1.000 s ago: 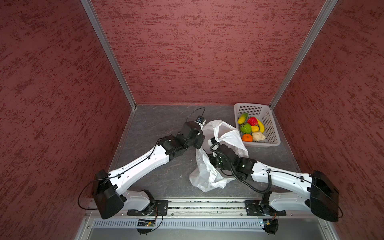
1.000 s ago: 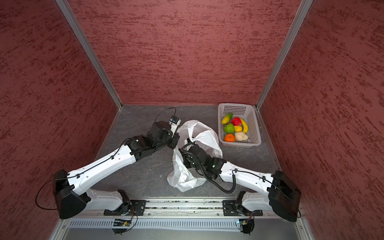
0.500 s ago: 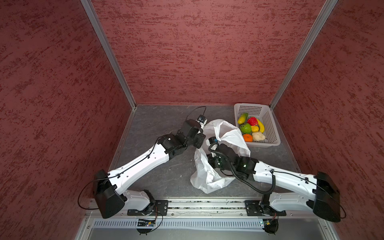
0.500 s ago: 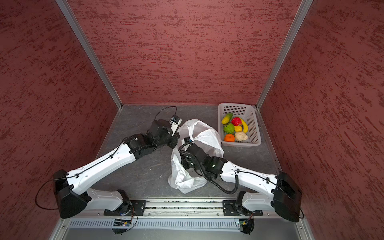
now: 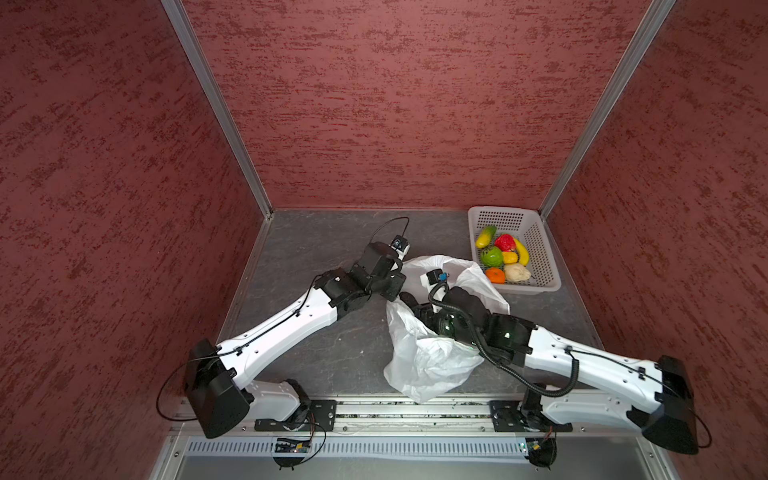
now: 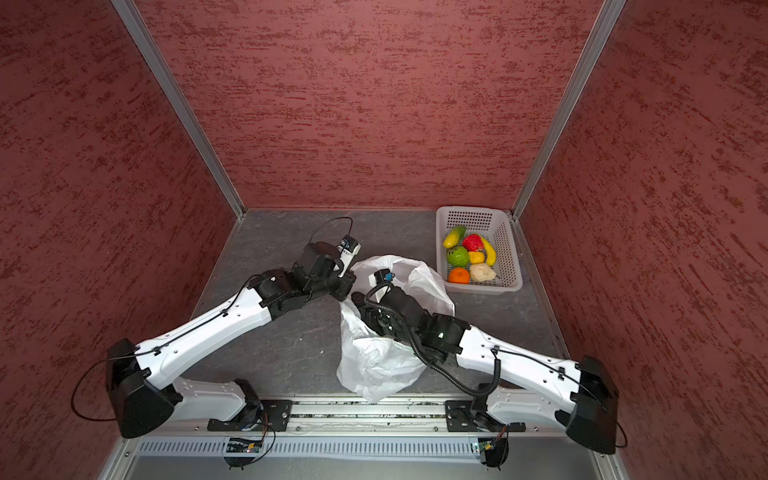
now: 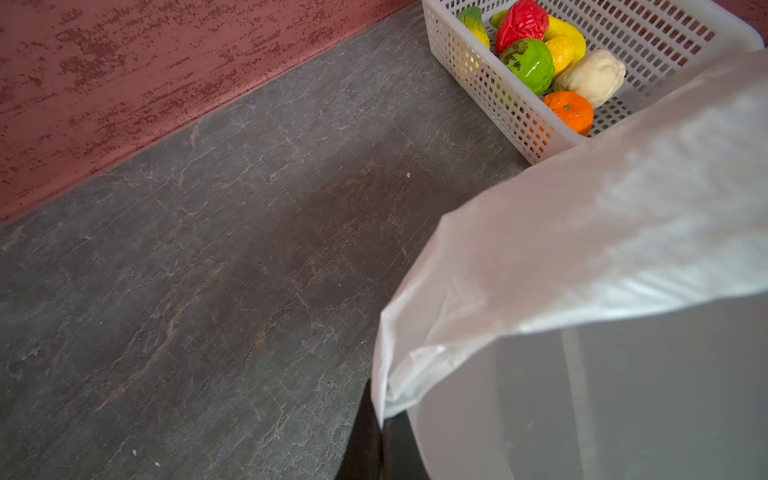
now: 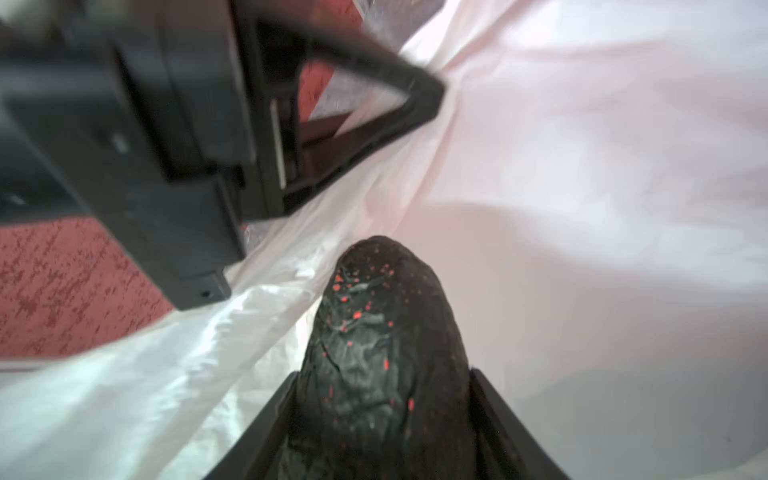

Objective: Untie the knot of the plastic bag and take out the fruit
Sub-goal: 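Lift the dark fruit up out of the bag with the right gripper, then carry the dark fruit over the white basket and open the right gripper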

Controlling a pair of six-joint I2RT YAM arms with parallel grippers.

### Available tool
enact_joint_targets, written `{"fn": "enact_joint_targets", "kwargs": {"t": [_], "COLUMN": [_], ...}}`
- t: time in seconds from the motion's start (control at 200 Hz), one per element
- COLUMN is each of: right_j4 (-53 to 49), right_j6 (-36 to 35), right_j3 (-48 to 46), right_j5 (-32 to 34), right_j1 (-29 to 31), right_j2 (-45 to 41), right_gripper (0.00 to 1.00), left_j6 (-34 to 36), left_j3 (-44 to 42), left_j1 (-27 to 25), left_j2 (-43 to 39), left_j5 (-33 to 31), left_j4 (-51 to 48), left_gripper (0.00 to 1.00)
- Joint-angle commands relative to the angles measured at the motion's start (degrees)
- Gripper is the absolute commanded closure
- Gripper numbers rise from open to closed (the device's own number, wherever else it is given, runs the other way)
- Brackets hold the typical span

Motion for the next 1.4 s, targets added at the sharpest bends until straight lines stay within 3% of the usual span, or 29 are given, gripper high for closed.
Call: {"fn": "enact_joint_targets", "kwargs": {"t": [0.0,0.26,0.611,0.982,1.112,1.393], "right_j4": [-2.86,-2.36,-0.73,-7.1,-10.9,-12.97], "right_j6": [0.26,1.59,3.31,2.02,0.58,-4.35], "right_j3": [3.41,4.95,4.17,11.59,13.03,12.16], "right_j5": [6.47,9.48,6.62,10.45,11.58,6.56], "right_j1": [0.15,-3.44,-4.71,-7.2,-11.65,-29.35], "right_j2": [-1.43,-2.62,-6.7,-11.85,-13.85,-14.68], "right_gripper": [0.72,0.72,0.73,0.72,0.72,0.72], "left_j6": [2.44,2.31,2.59,5.21,5.76,5.94], "left_j3": [0.07,0.91,2.99,4.84,4.71,4.5], "left_j1": [-2.08,-7.45,-4.48,-2.38,-1.85,-0.04], "left_j2": [-1.68,0.78,0.03,0.08,-0.01,-1.13], "left_j5": [-1.15,-3.4,-4.85,-5.82,-6.59,-7.32], "left_j4": [0.32,-0.94,-3.45,-5.92,-6.8,-8.28], "left_gripper": [1.0,1.0,1.0,1.0,1.0,1.0]}}
